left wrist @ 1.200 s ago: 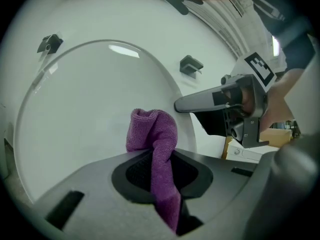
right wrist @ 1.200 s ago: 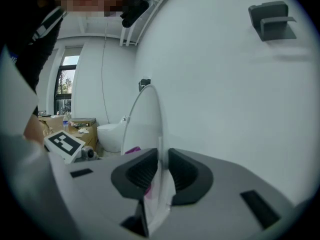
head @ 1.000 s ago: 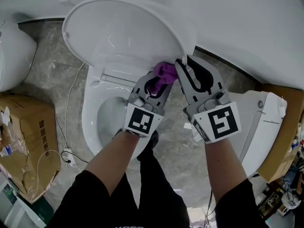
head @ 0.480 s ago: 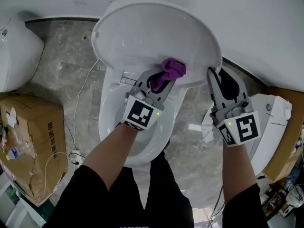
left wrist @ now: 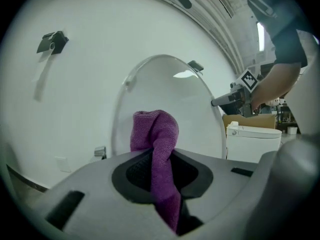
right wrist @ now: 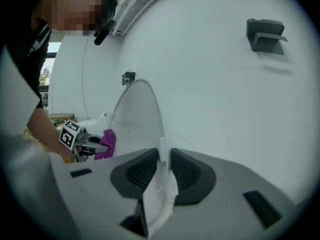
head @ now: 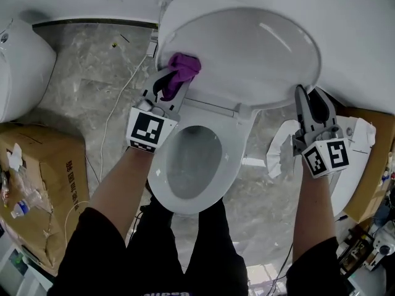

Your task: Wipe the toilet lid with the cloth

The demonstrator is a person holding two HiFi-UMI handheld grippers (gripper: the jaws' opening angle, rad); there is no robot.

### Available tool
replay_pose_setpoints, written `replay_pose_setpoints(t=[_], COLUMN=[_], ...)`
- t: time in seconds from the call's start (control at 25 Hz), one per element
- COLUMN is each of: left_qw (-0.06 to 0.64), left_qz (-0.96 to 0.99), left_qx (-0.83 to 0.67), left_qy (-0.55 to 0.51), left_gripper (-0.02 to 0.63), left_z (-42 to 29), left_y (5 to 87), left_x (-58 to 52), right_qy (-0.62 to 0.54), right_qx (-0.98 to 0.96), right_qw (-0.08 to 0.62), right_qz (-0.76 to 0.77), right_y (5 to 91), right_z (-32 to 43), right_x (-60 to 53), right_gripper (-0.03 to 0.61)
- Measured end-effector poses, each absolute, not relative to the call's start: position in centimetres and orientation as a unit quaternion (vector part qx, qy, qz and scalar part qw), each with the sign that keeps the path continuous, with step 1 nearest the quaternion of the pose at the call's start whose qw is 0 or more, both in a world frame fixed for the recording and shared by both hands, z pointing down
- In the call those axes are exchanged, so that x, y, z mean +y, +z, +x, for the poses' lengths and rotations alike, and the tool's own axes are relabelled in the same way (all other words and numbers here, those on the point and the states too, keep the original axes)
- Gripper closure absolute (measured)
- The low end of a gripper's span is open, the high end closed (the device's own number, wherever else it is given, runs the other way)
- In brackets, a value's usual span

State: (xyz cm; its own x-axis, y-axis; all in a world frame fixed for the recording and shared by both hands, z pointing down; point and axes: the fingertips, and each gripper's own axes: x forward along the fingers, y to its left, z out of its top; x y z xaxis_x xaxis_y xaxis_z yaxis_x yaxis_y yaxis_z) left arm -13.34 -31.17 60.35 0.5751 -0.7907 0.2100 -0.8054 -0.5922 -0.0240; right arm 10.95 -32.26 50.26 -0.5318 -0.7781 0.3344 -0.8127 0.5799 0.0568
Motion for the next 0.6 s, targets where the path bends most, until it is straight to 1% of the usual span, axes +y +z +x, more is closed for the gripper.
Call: replay_pose_setpoints(t=[0.16,0.36,0.48,0.6], left_qw=[0.041,0.038,0.049,0.052], left_qz=[0.879,0.865,0.854,0.852], left_qx=[-0.464,-0.491,-0.510,-0.512], left_qy=[0.096,0.096,0.095,0.094], left_gripper=[0.548,0.548,0.548,0.548], left_z=[-15.5,-15.9,-14.4,-10.8], left_y=[60.9,62.1,63.0,63.5], left_x=[-30.8,-30.7,-30.7,-30.6], right_qy=[0.060,0.050,0.043,0.038], right_qx=[-0.862,-0.868,-0.878,-0.892], right_qw=[0.166,0.164,0.156,0.153], right_qz=[0.475,0.466,0.450,0.423], right_y=[50.3,50.1,50.0,50.1], right_z=[11.0,11.1,11.0,10.9], right_x=[-32.1,-32.1,-32.1,-32.1], right_gripper=[0.502,0.502,0.502,0.502])
